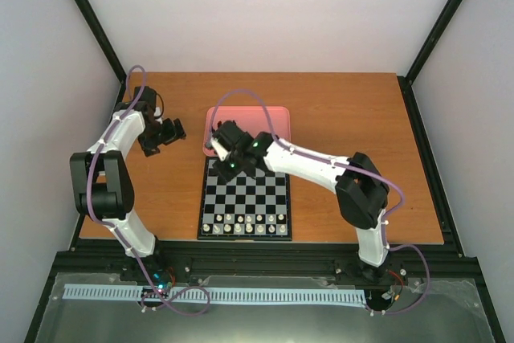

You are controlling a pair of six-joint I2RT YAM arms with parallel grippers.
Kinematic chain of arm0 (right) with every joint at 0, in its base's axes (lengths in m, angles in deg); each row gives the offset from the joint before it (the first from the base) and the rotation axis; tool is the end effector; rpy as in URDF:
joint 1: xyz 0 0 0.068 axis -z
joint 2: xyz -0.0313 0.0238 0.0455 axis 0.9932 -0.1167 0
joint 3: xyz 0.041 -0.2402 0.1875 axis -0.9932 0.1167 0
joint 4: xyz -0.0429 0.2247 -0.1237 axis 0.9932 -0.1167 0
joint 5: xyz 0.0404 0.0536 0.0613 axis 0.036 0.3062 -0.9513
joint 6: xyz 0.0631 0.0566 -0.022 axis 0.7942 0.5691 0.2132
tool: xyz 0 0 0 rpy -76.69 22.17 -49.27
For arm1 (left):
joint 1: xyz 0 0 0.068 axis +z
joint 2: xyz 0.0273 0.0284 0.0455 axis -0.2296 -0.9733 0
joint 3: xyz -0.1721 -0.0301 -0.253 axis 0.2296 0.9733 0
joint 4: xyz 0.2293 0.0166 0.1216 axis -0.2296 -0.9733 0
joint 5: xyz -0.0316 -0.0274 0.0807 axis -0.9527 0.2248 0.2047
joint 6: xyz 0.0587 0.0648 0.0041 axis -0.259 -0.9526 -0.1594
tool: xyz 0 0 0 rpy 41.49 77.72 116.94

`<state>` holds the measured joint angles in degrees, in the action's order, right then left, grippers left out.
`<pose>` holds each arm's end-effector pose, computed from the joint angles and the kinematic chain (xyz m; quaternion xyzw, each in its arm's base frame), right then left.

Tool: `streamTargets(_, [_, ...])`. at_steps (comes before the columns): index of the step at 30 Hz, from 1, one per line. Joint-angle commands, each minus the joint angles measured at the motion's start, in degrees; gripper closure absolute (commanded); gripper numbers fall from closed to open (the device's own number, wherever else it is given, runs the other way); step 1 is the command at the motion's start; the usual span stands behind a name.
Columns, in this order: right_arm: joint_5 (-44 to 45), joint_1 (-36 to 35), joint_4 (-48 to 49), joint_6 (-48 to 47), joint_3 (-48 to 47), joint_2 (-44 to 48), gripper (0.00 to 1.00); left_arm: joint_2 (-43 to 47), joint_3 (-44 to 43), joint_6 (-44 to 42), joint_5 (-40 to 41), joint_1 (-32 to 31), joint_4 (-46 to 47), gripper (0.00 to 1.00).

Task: Set up the chess pieces on the board
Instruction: Place the chess piece on the chessboard.

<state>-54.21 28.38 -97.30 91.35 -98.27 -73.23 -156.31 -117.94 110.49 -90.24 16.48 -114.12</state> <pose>0.2613 0.3909 0.2491 -0.3756 0.8724 0.2216 0.2208 0.3538 0.0068 0.2240 -0.2232 0.9617 -0.1065 0.1186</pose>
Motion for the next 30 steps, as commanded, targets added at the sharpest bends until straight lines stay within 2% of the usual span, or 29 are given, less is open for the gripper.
streamTargets(1, [-0.26,-3.94,3.11,-2.39,4.05,2.49,0.89,3.47,-1.95,0.62,0.66,-0.21,-0.80,0.00])
streamTargets(13, [-3.07,-12.76,3.33,-3.88,3.60,-2.59,0.89,6.59,0.19,0.38,1.40,-0.19,-0.24,0.00])
streamTargets(19, [-5.27,-13.17,4.36,-4.07,6.50,-3.04,0.88,7.51,0.46,0.35,1.81,-0.21,-0.19,0.00])
streamTargets(30, [-7.30,-13.46,4.54,-5.41,5.16,-6.75,0.88,7.66,0.06,0.45,2.11,-0.21,-0.33,0.00])
